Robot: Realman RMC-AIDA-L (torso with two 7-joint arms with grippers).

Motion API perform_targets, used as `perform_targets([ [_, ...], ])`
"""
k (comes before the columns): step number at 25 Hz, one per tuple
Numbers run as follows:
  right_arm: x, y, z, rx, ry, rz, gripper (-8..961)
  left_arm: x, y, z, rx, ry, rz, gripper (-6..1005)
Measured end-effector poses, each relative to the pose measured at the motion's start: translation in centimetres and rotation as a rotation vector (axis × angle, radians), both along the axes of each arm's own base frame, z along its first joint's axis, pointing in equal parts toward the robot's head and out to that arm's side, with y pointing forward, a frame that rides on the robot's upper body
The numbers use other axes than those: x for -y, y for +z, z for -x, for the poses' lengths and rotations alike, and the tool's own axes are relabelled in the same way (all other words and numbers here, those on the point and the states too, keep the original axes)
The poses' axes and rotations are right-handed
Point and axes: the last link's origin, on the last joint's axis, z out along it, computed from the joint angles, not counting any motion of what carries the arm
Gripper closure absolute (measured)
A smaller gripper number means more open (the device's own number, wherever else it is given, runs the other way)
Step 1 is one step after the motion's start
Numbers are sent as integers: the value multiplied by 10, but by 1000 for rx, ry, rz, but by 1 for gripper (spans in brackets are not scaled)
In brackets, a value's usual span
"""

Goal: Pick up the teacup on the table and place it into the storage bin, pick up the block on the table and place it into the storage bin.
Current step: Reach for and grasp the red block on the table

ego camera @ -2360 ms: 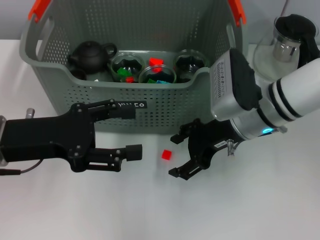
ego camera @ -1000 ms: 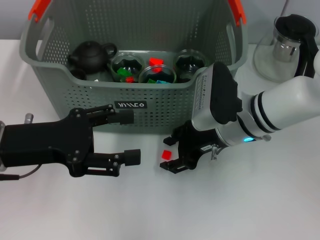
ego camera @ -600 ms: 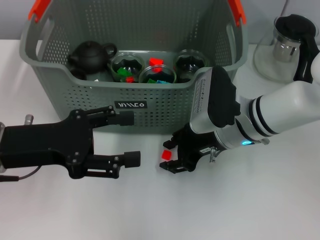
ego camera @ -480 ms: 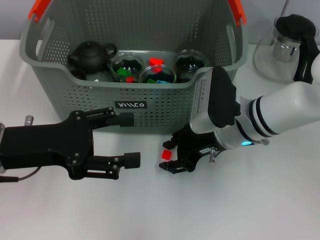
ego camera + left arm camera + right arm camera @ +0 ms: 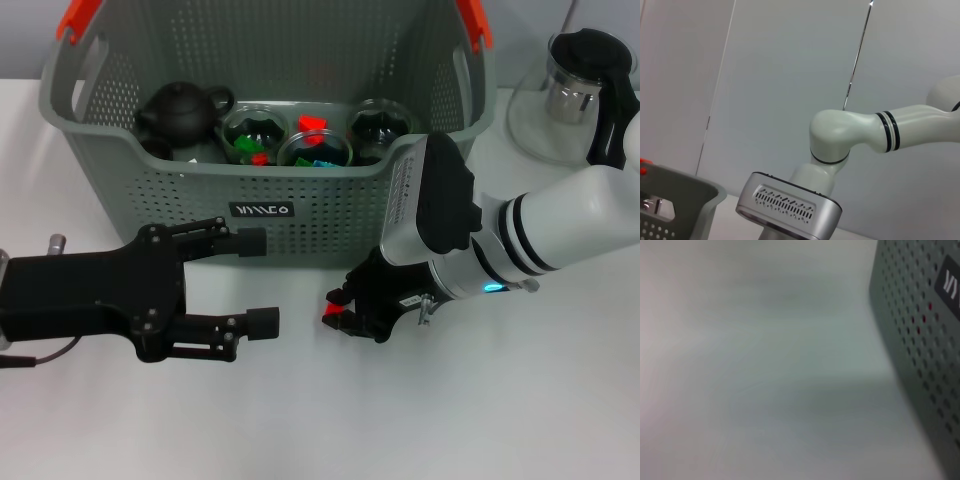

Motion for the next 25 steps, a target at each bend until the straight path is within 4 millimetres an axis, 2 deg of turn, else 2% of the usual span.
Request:
perform_targets([
  [3,-1,0,-1,0,-5,-8,508,0,0,1,0,2,0,116],
  [8,-1,0,0,-7,-10,-12,684,1,0,1,-1,4,0,116],
  [25,1,-2,0,-1,-3,-6,696,1,0,1,-4,-5,-6,116],
])
